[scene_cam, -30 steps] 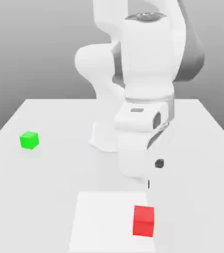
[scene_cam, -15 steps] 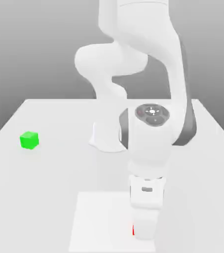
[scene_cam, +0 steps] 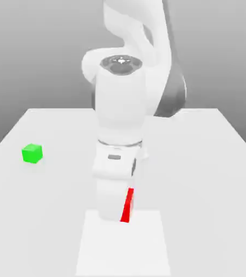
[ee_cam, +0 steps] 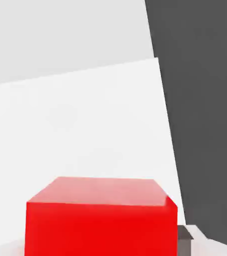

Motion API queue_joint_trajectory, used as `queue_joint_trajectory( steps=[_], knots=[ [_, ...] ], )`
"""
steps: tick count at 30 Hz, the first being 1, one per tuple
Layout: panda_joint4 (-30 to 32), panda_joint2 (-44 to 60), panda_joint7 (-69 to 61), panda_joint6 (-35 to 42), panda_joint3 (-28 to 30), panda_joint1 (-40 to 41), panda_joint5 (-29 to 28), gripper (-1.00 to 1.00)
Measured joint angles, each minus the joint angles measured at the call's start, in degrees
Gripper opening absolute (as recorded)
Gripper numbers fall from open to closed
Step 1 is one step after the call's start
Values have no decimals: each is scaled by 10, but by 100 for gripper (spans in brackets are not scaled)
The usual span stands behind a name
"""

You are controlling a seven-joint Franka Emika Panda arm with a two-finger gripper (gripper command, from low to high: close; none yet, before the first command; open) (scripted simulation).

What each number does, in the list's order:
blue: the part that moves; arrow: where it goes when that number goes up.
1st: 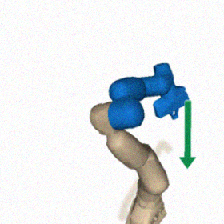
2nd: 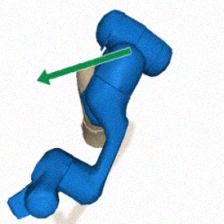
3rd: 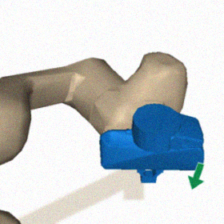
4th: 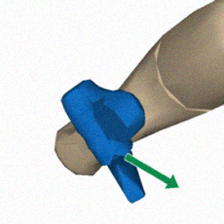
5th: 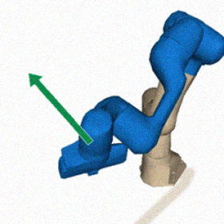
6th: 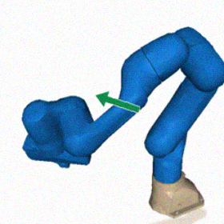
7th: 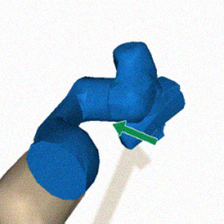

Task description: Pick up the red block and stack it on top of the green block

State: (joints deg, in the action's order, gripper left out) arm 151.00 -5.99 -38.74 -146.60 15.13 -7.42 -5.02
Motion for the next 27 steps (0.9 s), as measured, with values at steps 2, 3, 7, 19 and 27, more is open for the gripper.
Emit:
queue_joint_trajectory(
  steps=[2, 3, 7, 19, 27],
  knots=[
    [7, -36, -28, 25, 20, 24, -22, -100],
    [10, -53, -42, 37, 31, 38, -33, -100],
    [25, -118, -98, 79, 76, 97, -79, -100],
    [79, -250, -269, 146, 217, 284, -215, -100],
    [117, -266, -372, 121, 323, 391, -301, -100]
  ],
)
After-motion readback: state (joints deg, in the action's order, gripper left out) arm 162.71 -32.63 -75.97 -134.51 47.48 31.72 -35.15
